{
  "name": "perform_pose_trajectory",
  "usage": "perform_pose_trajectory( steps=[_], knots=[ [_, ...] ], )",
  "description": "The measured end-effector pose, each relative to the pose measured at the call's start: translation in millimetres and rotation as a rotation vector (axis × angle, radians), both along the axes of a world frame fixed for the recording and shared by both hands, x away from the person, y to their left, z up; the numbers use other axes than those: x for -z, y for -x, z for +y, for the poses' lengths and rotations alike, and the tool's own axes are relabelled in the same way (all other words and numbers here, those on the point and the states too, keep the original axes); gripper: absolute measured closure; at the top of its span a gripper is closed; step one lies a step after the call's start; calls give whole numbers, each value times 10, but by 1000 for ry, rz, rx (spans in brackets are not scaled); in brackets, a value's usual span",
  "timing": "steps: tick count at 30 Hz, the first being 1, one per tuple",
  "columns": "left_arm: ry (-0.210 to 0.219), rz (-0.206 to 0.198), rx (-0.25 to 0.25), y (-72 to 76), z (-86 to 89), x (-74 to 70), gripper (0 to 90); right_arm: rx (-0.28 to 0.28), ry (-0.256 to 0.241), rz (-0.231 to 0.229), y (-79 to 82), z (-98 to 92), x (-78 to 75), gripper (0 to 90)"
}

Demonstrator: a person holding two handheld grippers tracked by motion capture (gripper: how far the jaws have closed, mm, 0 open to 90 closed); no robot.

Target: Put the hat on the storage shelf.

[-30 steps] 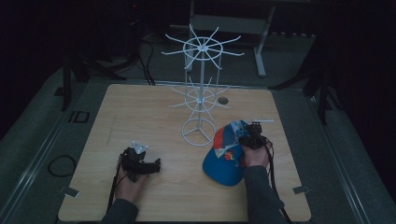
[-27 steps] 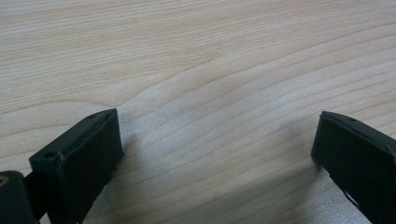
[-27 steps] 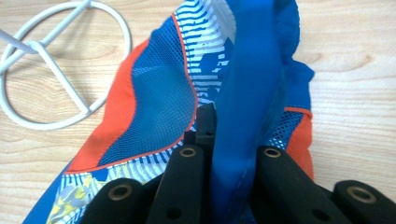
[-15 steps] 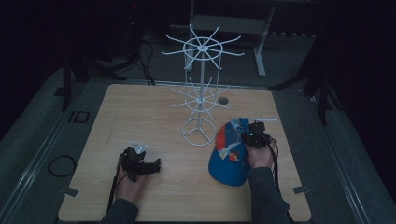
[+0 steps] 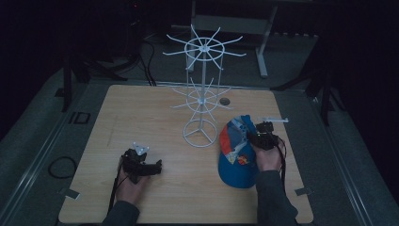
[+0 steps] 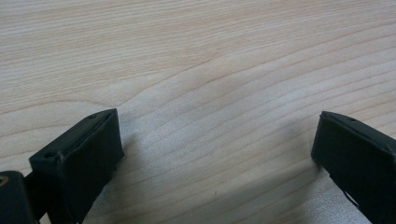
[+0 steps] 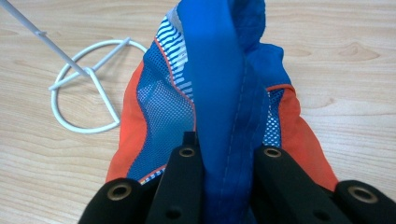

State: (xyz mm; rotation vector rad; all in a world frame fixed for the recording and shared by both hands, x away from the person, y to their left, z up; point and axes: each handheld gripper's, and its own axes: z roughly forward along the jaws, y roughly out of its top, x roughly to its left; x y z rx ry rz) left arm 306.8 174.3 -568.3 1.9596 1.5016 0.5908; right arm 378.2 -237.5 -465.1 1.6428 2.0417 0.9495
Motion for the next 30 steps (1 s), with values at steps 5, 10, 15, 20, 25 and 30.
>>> perform_pose_trajectory(
  steps=[5,10,15,20,25,30],
  knots=[
    [-2,0,2,0,2,-1,23,-19,-18,-16,31,-30,-76,847],
    [1,-1,-1,0,-1,1,23,-38,-23,-24,72,-58,-138,845],
    [0,-1,0,-1,0,0,22,-44,-19,-33,99,-99,-180,844],
    [0,-2,0,-1,0,1,23,-51,-18,-44,133,-130,-233,844],
    [0,-1,0,-1,0,0,23,-55,-13,-59,158,-150,-282,843],
    [0,-2,0,-1,0,1,23,-58,-21,-77,186,-206,-352,840]
  ],
)
